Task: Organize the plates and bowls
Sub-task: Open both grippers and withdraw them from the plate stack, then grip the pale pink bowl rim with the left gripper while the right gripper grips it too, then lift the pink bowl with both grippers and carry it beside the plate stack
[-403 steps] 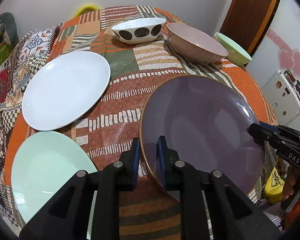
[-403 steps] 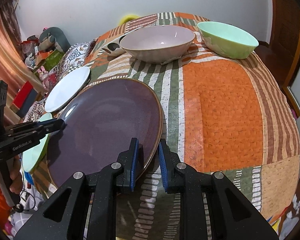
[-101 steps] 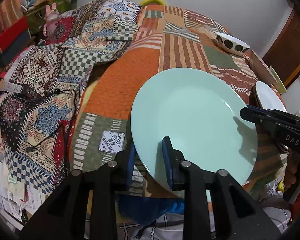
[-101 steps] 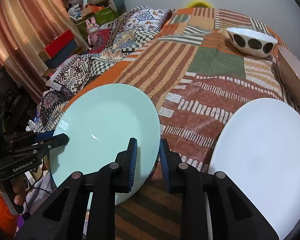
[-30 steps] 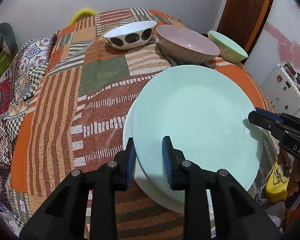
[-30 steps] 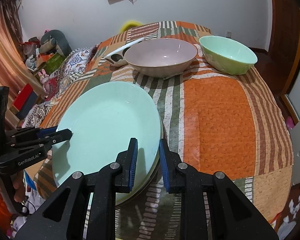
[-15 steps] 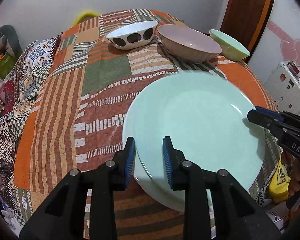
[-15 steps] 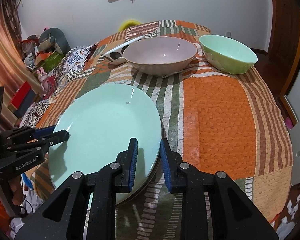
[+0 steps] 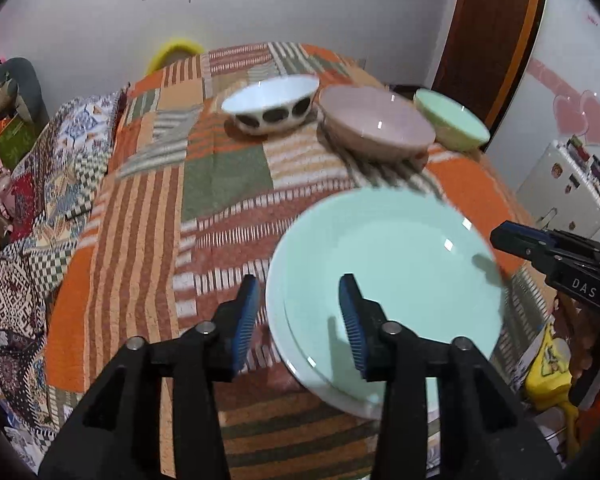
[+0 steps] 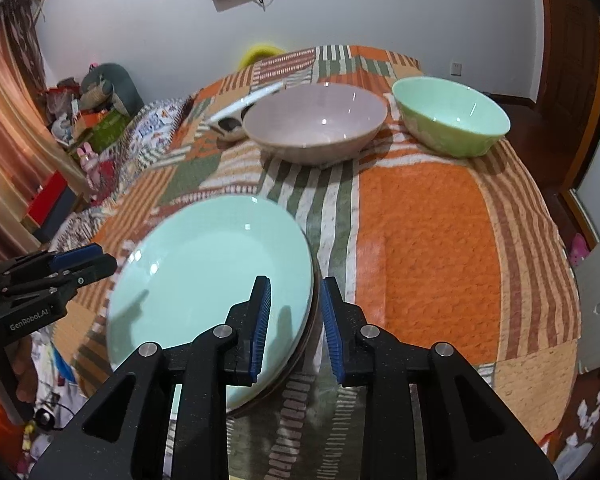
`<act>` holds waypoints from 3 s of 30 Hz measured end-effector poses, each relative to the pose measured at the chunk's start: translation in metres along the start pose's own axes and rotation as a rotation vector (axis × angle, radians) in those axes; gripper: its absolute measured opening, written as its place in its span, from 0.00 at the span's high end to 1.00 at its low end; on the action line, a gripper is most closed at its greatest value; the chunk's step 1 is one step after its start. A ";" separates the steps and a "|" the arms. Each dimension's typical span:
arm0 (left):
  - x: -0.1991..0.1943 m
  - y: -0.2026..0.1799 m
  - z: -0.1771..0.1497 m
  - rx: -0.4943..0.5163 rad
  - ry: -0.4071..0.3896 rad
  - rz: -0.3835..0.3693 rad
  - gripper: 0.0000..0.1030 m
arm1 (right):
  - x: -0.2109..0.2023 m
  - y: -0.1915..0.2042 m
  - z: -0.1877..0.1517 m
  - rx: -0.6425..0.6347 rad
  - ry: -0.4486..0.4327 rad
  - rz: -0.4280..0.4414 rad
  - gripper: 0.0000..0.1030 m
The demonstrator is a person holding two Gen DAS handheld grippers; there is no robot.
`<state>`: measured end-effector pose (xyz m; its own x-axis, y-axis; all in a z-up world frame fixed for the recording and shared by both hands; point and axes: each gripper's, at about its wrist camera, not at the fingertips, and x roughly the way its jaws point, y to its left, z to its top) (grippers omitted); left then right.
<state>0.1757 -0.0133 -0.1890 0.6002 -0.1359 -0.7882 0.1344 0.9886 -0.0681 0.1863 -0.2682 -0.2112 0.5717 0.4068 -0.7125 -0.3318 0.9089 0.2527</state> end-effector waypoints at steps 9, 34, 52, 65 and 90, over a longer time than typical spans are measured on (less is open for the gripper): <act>-0.028 -0.009 0.053 0.047 -0.139 0.017 0.47 | -0.021 -0.007 0.037 -0.023 -0.104 -0.029 0.71; 0.125 -0.022 0.156 0.048 -0.047 -0.102 0.58 | 0.068 -0.051 0.102 0.028 -0.067 -0.041 0.61; 0.168 -0.021 0.156 0.035 0.023 -0.145 0.87 | 0.093 -0.065 0.099 0.075 0.007 -0.014 0.78; 0.115 -0.028 0.141 0.048 -0.021 -0.134 0.87 | 0.060 -0.046 0.099 0.024 -0.036 -0.043 0.80; -0.081 0.069 0.045 -0.059 -0.159 0.060 0.87 | 0.015 0.101 0.081 -0.199 -0.094 0.149 0.80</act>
<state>0.1720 0.0633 -0.1024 0.7236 -0.0807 -0.6854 0.0513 0.9967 -0.0632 0.2221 -0.1628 -0.1435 0.5696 0.5503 -0.6105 -0.5535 0.8059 0.2101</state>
